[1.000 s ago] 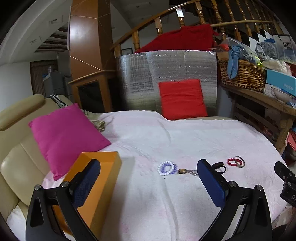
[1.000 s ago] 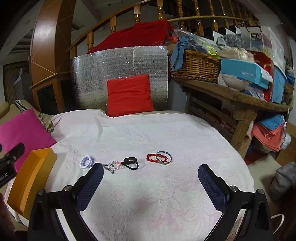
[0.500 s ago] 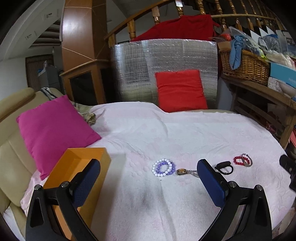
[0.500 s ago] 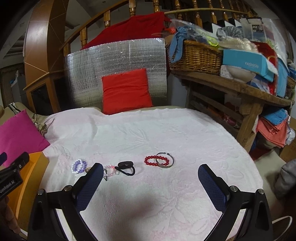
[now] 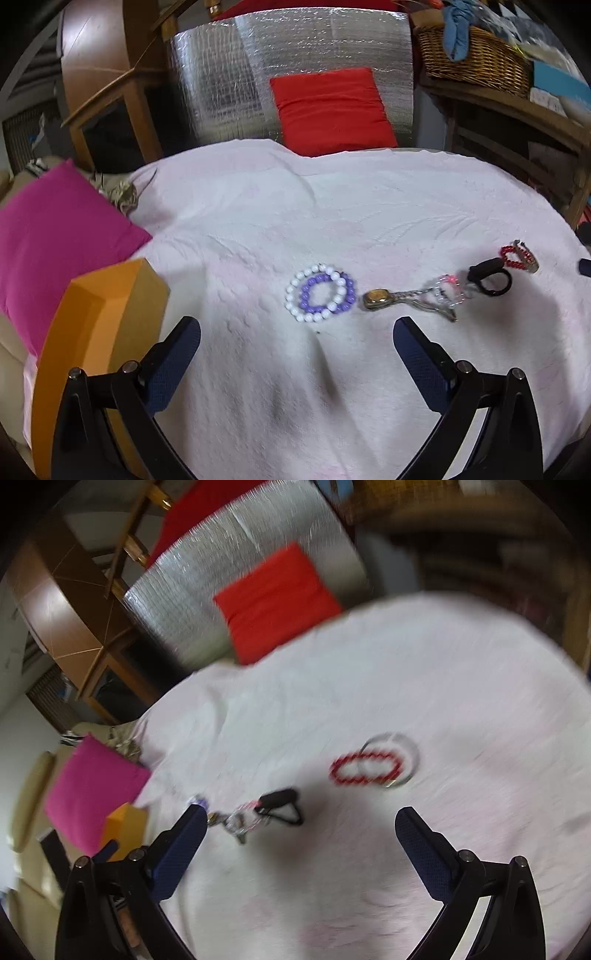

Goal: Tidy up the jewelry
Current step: 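Grasp the white bead bracelet with the left tool while the right tool grasps the black hair tie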

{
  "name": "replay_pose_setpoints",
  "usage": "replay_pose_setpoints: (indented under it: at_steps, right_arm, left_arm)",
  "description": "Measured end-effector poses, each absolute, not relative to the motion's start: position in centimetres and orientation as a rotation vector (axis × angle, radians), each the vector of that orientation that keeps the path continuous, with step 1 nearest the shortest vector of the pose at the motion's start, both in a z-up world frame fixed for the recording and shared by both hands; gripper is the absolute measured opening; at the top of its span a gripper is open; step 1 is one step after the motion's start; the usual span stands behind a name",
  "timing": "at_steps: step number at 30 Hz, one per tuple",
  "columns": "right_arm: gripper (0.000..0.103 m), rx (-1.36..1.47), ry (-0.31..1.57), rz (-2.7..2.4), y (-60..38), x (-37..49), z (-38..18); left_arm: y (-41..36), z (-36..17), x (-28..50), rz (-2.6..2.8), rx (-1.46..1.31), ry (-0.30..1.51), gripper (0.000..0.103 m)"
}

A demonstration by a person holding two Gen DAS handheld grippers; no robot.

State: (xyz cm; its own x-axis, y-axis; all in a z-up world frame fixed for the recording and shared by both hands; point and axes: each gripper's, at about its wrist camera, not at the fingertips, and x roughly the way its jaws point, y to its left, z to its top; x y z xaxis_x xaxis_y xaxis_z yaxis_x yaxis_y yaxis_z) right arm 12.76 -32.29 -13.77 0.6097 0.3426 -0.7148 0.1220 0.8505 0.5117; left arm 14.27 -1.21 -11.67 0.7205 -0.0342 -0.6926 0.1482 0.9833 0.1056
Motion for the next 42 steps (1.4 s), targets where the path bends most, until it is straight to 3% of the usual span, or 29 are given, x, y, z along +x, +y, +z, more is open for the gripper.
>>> replay_pose_setpoints:
  at_steps: [1, 4, 20, 22, 26, 27, 28, 31, 36, 42]
  right_arm:
    - [0.087, 0.567, 0.943, 0.142, -31.9, 13.4, -14.3]
    - [0.078, 0.589, 0.996, 0.15, -30.9, 15.2, -15.8]
    - [0.075, 0.61, 1.095, 0.138, -28.5, 20.2, -20.7]
    - [0.056, 0.613, 1.1, 0.153, -28.2, 20.5, -20.9]
    - [0.039, 0.63, 1.109, 0.151, -27.9, 20.7, -21.4]
    - [0.027, 0.637, 1.109, 0.164, -27.9, 20.7, -21.4]
    - [0.022, 0.649, 1.105, 0.171, -28.0, 20.5, -21.3]
    - [0.018, 0.662, 1.077, 0.162, -28.4, 20.0, -20.8]
    - [0.018, 0.72, 1.044, 0.152, -29.7, 19.7, -20.2]
    - [0.016, 0.753, 1.005, 0.152, -30.8, 18.9, -18.9]
  left_arm:
    - [-1.2, -11.7, 14.4, -0.098, 0.173, 0.752, 0.103]
    - [0.1, -12.2, 15.5, -0.072, 0.186, 0.762, 0.103]
    - [3.2, -15.0, 20.4, -0.108, 0.032, 0.86, 0.103]
    - [2.5, -15.1, 20.7, -0.12, 0.034, 0.858, 0.103]
    - [1.5, -15.5, 21.0, -0.163, 0.027, 0.864, 0.102]
    - [1.4, -15.6, 21.1, -0.172, 0.031, 0.863, 0.097]
    - [1.2, -15.7, 21.1, -0.182, 0.034, 0.864, 0.086]
    - [0.9, -16.0, 21.4, -0.227, 0.021, 0.886, 0.058]
    - [0.9, -16.1, 21.4, -0.246, 0.011, 0.885, 0.042]
    - [1.0, -16.2, 21.8, -0.261, 0.02, 0.883, 0.033]
